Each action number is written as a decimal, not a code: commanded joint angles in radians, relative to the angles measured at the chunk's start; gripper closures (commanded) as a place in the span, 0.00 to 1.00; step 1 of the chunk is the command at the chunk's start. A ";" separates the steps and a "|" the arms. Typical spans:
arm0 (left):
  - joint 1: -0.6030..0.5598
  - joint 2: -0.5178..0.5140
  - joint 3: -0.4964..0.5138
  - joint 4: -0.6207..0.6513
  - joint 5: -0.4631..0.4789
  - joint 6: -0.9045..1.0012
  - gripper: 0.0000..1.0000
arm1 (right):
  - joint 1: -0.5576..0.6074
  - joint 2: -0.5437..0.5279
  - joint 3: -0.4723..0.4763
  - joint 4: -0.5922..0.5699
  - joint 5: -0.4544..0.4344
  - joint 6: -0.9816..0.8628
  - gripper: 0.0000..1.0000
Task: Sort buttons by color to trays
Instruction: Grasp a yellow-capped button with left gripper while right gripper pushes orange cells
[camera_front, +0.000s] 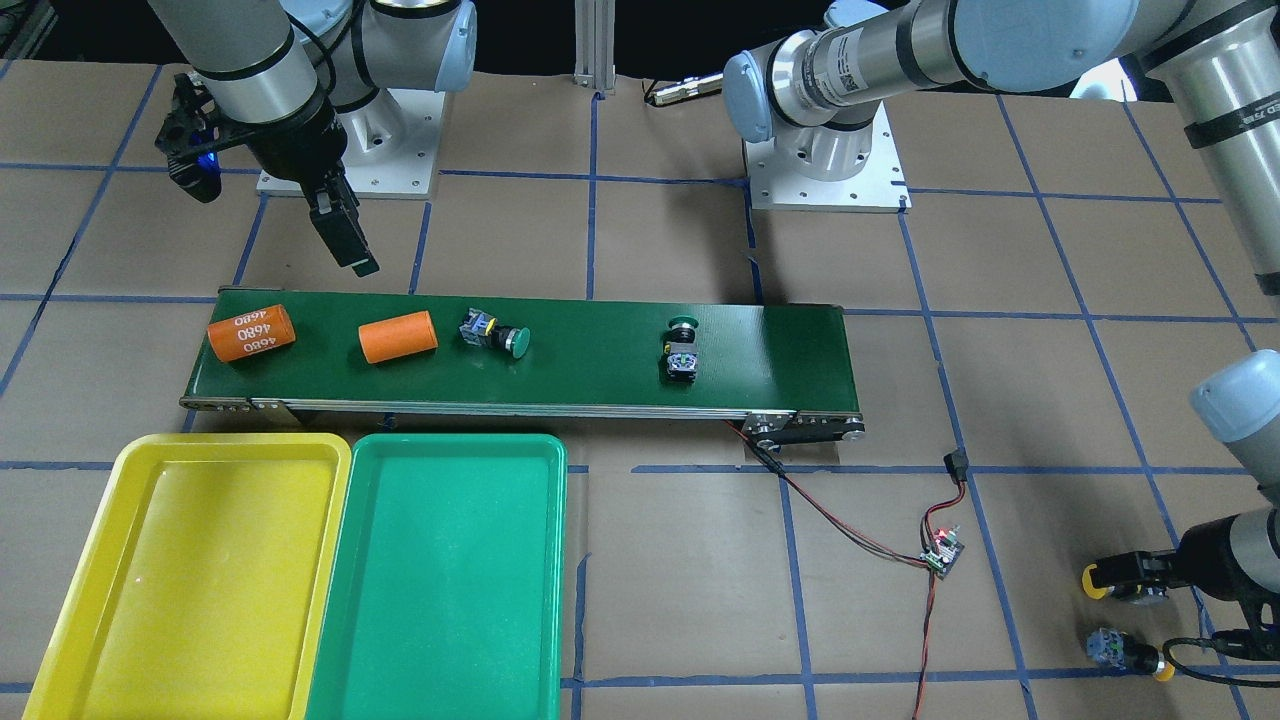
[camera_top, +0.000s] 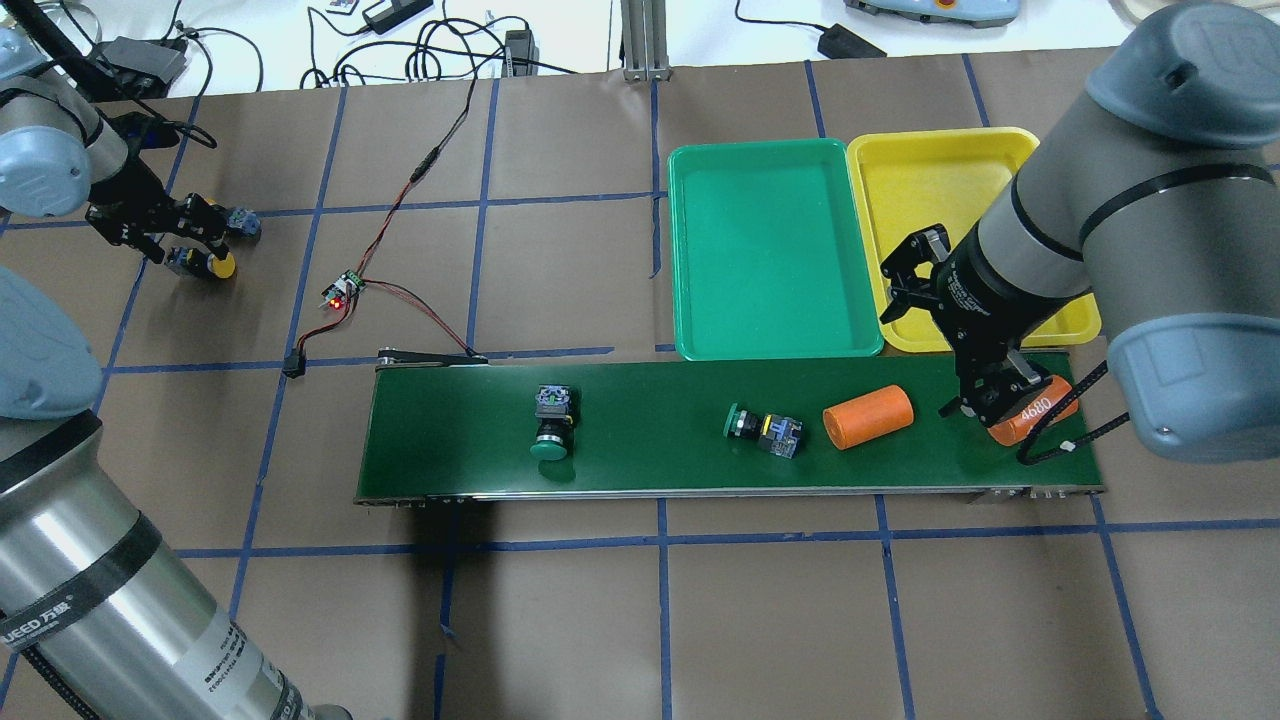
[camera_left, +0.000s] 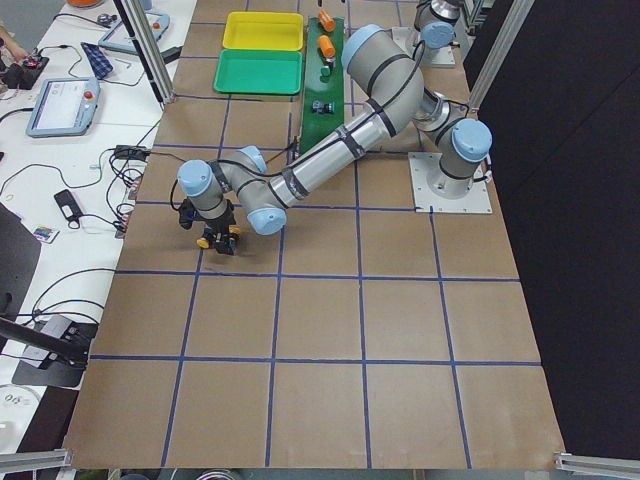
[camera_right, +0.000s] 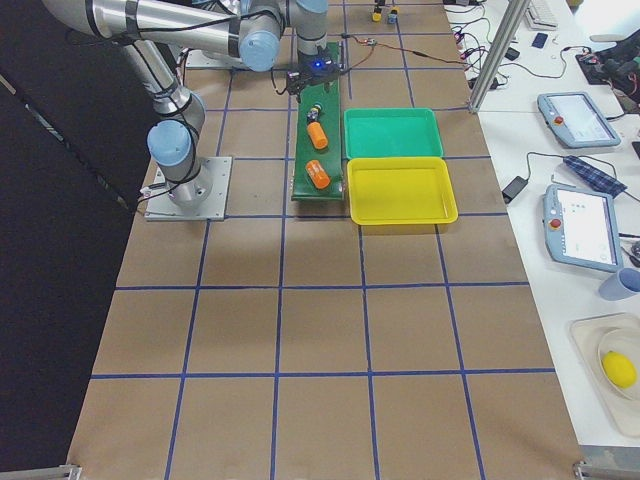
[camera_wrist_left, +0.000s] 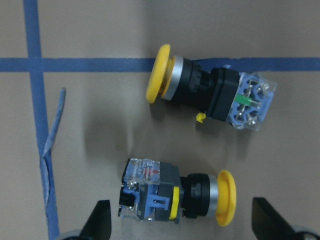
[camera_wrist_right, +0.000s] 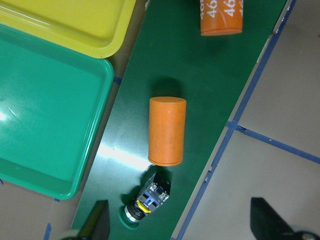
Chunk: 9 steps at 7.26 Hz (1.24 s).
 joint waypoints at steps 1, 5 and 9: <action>0.001 -0.026 0.011 0.003 0.000 0.066 0.24 | 0.038 0.035 0.021 -0.057 -0.014 0.050 0.00; -0.066 0.155 -0.027 -0.296 -0.055 -0.025 1.00 | 0.067 0.124 0.061 -0.181 -0.015 0.048 0.00; -0.393 0.519 -0.389 -0.335 -0.101 -0.479 1.00 | 0.092 0.232 0.064 -0.203 -0.015 0.056 0.00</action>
